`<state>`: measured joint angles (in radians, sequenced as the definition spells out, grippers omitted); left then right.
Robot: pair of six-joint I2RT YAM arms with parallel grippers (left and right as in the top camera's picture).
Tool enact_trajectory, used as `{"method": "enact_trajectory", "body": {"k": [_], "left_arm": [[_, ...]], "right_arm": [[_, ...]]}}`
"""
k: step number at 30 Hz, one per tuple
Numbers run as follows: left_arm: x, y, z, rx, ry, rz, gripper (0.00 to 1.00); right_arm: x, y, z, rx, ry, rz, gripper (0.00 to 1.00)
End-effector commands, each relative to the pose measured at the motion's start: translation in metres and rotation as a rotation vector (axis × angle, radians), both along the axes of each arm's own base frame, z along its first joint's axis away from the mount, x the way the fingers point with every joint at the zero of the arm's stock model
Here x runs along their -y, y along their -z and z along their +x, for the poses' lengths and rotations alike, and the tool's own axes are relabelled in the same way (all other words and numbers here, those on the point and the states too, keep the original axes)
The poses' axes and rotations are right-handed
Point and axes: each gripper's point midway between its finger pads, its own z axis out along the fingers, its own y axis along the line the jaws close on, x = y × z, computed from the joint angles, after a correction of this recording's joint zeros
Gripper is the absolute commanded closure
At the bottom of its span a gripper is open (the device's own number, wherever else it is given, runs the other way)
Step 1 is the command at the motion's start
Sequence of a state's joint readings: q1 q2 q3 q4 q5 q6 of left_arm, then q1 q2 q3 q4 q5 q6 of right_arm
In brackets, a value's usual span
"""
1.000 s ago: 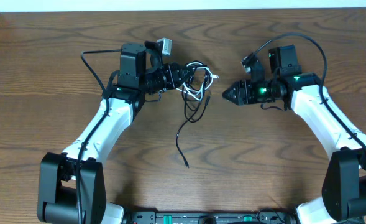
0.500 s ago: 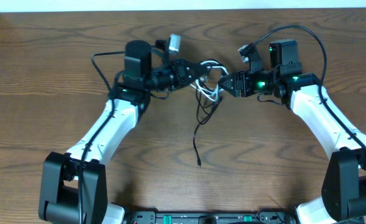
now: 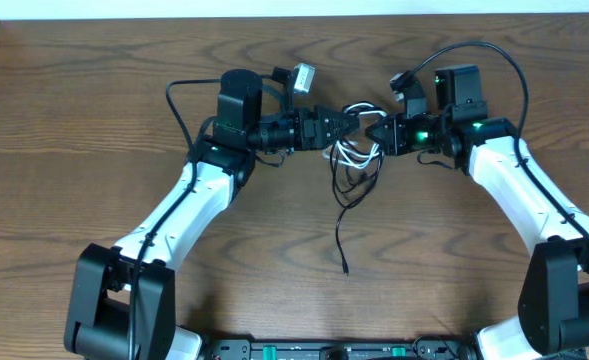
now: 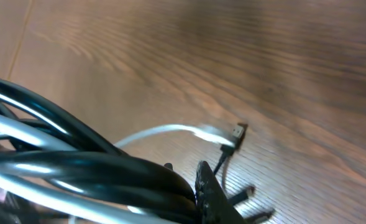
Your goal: Untangle cables
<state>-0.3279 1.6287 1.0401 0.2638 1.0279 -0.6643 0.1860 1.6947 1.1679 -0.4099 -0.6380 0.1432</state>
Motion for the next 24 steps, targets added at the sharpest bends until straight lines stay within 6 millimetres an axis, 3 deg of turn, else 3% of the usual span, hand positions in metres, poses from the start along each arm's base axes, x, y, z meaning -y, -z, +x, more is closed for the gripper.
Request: {"method": "enact_trajectory", "body": {"k": [1,3,8,15,24], "left_arm": [[-0.024,-0.011,0.011,0.068,-0.02,-0.004,0.26],[-0.038,0.01,0.009,0.054,-0.021,0.065,0.37],[-0.034,0.038,-0.016,0.054,0.071,0.157,0.37],[-0.016,0.043,-0.033,0.133,0.162,0.187,0.37],[-0.004,0.065,-0.026,0.166,0.083,0.356,0.47]], "right_arm": [[0.014,0.0,0.003,-0.027,0.048,0.008,0.99],[0.016,-0.003,0.003,-0.044,0.051,0.049,0.99],[0.016,-0.004,0.002,-0.064,0.066,0.064,0.99],[0.013,-0.006,0.001,-0.071,0.056,0.084,0.99],[0.008,-0.01,-0.003,-0.077,0.028,0.119,0.99]]}}
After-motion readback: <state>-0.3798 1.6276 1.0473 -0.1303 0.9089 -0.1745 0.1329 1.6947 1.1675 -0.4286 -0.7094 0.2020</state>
